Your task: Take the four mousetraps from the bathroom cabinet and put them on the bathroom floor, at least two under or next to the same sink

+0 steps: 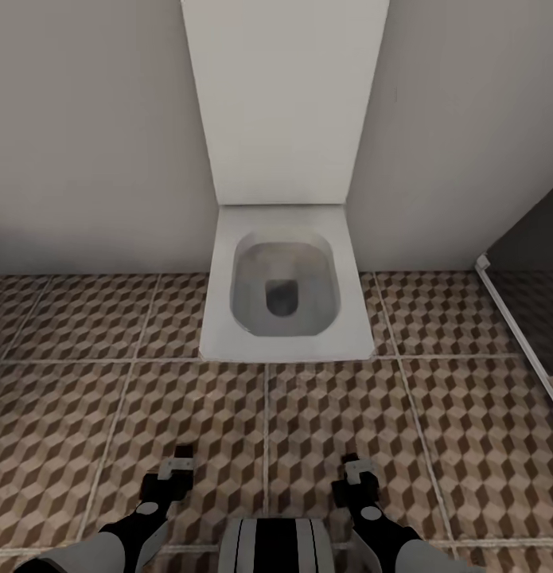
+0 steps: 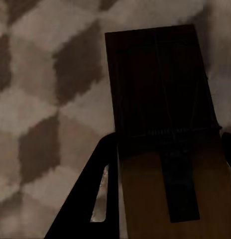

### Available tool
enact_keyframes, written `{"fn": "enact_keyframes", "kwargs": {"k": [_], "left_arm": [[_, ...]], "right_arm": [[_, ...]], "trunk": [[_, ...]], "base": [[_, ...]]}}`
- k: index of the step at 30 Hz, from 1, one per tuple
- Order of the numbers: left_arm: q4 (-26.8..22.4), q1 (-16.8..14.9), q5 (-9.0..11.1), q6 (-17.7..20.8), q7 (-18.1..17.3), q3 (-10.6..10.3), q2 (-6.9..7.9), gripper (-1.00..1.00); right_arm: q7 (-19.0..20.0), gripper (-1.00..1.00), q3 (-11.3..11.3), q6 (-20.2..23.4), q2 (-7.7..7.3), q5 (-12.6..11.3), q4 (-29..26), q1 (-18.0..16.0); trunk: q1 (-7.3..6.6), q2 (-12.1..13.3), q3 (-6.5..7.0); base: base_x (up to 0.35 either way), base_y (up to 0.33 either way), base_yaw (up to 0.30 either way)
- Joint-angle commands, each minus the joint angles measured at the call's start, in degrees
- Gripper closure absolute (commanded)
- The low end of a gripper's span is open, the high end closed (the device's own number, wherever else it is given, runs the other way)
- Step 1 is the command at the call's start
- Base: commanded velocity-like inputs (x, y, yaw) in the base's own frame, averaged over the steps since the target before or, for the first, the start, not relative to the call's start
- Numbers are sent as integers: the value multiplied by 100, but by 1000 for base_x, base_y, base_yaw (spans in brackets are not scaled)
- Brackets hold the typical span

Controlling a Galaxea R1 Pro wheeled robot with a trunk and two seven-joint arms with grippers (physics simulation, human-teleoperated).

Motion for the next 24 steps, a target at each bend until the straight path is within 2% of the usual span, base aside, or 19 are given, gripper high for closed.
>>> {"fn": "enact_keyframes", "kwargs": {"k": [1, 20, 24], "left_arm": [[-3, 0, 20, -2, 47, -51, 1, 100], [-7, 0, 9, -2, 59, -42, 4, 100], [-7, 0, 14, -13, 61, -42, 4, 100]], "right_arm": [[-29, 100, 6, -8, 1, 35, 7, -3], [-27, 100, 5, -8, -9, 35, 6, -3], [-29, 100, 5, -8, -10, 35, 6, -3]], "trunk": [[2, -1, -3], [2, -1, -3], [2, -1, -3]], "base": [[292, 0, 0], [320, 0, 0], [163, 0, 0]]}}
